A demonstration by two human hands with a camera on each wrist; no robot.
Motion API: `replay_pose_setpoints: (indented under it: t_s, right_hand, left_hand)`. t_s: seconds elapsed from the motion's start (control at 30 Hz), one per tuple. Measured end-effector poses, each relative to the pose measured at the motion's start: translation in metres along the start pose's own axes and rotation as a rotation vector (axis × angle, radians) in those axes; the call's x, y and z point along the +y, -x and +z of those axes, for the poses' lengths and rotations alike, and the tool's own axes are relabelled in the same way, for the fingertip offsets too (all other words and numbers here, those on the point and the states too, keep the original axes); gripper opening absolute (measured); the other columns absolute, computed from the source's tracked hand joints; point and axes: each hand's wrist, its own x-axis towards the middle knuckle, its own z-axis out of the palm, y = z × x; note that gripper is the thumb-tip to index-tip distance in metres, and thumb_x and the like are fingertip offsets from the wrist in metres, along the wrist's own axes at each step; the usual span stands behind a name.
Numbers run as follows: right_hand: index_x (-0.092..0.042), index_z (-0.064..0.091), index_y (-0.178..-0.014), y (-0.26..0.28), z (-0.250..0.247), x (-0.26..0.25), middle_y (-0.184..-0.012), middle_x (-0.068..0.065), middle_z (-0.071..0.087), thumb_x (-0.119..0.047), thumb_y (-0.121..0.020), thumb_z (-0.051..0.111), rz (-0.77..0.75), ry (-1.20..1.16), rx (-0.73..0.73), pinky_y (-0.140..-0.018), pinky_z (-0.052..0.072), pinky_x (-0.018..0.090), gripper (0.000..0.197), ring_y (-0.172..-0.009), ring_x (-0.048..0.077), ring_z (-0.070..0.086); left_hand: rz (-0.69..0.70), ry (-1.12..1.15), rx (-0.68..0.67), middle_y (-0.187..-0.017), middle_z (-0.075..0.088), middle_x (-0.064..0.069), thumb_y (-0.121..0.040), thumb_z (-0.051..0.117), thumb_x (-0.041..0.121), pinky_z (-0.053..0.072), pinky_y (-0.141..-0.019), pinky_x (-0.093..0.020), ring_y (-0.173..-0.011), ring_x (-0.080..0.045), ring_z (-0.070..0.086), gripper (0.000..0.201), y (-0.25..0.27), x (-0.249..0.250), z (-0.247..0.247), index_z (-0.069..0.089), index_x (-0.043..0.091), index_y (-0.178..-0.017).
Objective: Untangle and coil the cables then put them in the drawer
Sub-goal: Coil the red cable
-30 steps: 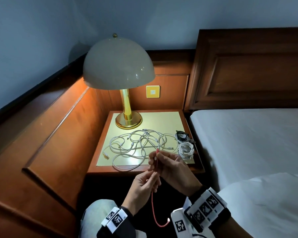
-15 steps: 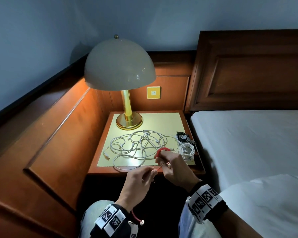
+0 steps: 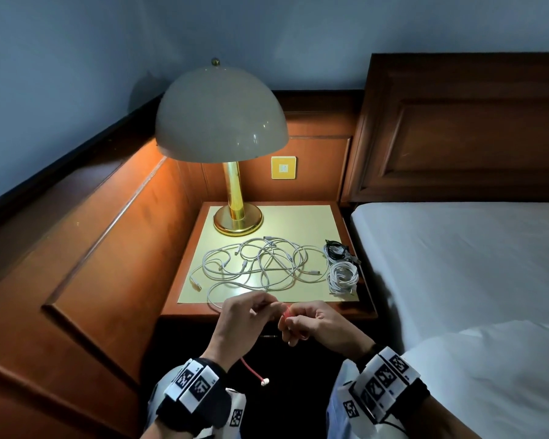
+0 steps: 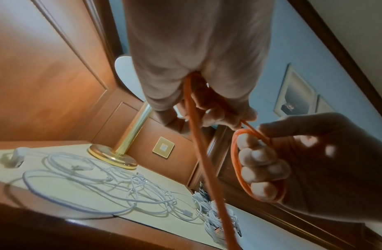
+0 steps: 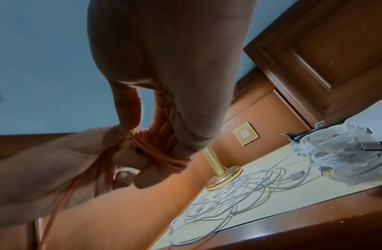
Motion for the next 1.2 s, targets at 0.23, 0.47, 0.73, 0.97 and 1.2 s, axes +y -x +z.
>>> replay_pose_setpoints:
  t_s: [0.23, 0.47, 0.73, 0.97, 1.2]
  right_hand:
    - [0.0, 0.064, -0.089, 0.004, 0.0, -0.004, -0.075, 0.016, 0.057, -0.011, -0.093, 0.051, 0.059, -0.429, -0.14, -0.07, 0.05, 0.036, 0.017, -0.065, 0.024, 0.055]
    - [0.0, 0.06, -0.082, 0.002, 0.006, -0.009, -0.069, 0.013, 0.047, -0.015, -0.082, 0.059, 0.085, -0.722, -0.136, -0.064, 0.049, 0.035, 0.015, -0.06, 0.024, 0.046]
    - [-0.003, 0.059, -0.077, 0.003, 0.007, -0.02, -0.063, 0.009, 0.048, -0.013, -0.081, 0.052, 0.118, -0.835, -0.08, -0.059, 0.046, 0.032, 0.012, -0.055, 0.019, 0.044]
    - [-0.002, 0.057, -0.083, 0.0, 0.014, -0.028, -0.07, 0.01, 0.05, -0.007, -0.088, 0.05, 0.164, -0.549, 0.282, -0.054, 0.047, 0.029, 0.01, -0.056, 0.015, 0.047]
    - [-0.002, 0.067, -0.099, 0.005, 0.007, -0.009, -0.078, 0.015, 0.069, -0.005, -0.095, 0.064, -0.065, -0.246, 0.408, -0.07, 0.054, 0.035, 0.006, -0.069, 0.026, 0.065]
  left_hand:
    - [-0.265, 0.388, -0.134, -0.104, 0.077, 0.0, -0.088, 0.071, 0.046, 0.055, -0.084, -0.026, -0.099, -0.014, 0.071, 0.032, 0.01, 0.0, -0.004, 0.079, 0.021, -0.105]
    - [-0.325, 0.569, -0.088, -0.102, 0.075, -0.015, -0.1, 0.059, 0.025, 0.053, -0.095, -0.055, -0.095, -0.036, 0.071, 0.028, 0.021, 0.016, 0.01, 0.07, 0.011, -0.121]
    - [-0.387, 0.781, -0.008, -0.094, 0.071, -0.029, -0.095, 0.055, -0.009, 0.062, -0.067, -0.036, -0.076, -0.034, 0.072, 0.023, 0.015, 0.039, 0.009, 0.07, -0.006, -0.112]
    - [-0.352, 0.567, 0.099, -0.098, 0.078, -0.01, -0.09, 0.069, 0.006, 0.058, -0.09, -0.042, -0.095, -0.029, 0.074, 0.016, 0.015, 0.028, 0.012, 0.078, 0.009, -0.103]
    - [-0.44, 0.696, 0.106, -0.101, 0.075, -0.022, -0.089, 0.069, 0.004, 0.061, -0.083, -0.039, -0.093, -0.036, 0.073, 0.02, 0.014, 0.029, 0.003, 0.075, 0.001, -0.108]
